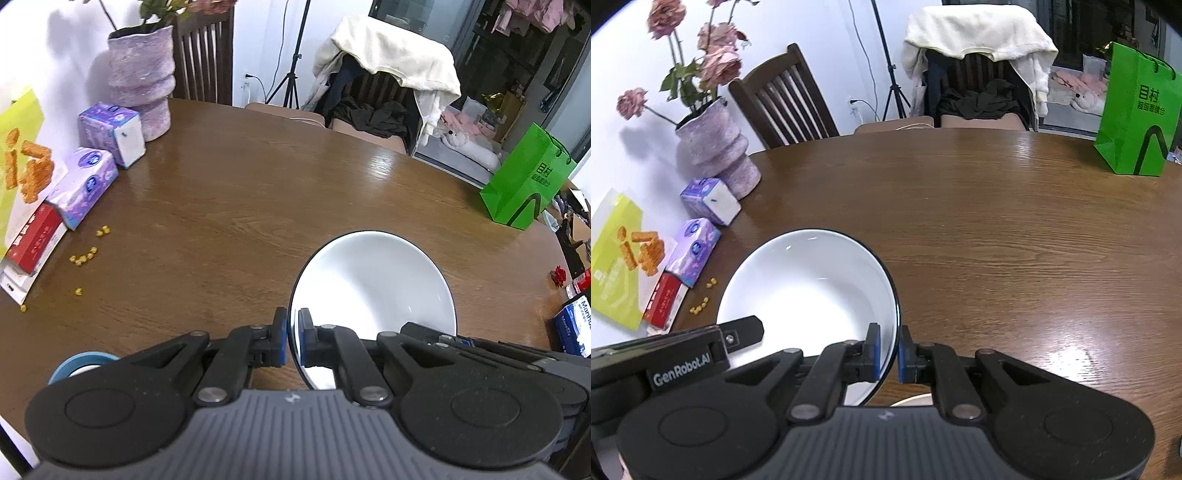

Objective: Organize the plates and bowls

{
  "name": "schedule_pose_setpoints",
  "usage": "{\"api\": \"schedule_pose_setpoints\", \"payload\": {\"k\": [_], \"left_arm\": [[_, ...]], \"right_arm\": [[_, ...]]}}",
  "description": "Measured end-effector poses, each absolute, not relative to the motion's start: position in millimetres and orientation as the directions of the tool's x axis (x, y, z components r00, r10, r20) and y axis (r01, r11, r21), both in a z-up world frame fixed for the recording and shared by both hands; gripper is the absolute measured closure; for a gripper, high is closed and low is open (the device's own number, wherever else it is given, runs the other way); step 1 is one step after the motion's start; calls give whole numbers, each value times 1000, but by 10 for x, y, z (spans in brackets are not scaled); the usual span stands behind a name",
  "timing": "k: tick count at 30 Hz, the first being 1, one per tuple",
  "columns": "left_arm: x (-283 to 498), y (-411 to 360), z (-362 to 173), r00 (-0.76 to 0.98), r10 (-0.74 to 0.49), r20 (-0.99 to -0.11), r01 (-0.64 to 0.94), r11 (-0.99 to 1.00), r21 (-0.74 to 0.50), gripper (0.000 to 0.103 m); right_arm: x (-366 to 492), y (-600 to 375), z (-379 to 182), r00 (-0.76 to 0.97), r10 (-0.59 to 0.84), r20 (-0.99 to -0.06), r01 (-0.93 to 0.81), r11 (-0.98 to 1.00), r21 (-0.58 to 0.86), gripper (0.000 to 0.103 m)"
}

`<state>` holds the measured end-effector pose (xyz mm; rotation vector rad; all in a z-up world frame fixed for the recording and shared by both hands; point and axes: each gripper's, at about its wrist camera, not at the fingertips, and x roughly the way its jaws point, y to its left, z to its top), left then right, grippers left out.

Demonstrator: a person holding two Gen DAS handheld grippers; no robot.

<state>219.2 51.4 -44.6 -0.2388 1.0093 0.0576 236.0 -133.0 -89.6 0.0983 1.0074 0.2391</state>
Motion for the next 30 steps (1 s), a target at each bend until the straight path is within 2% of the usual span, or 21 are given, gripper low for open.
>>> {"api": "schedule_pose_setpoints", "payload": {"k": [30], "left_arm": [[1578, 1500, -443, 524, -34, -851, -241, 953, -186, 97]], "right_arm": [[1857, -316, -923, 465, 284, -838, -261, 949, 177, 94]]}}
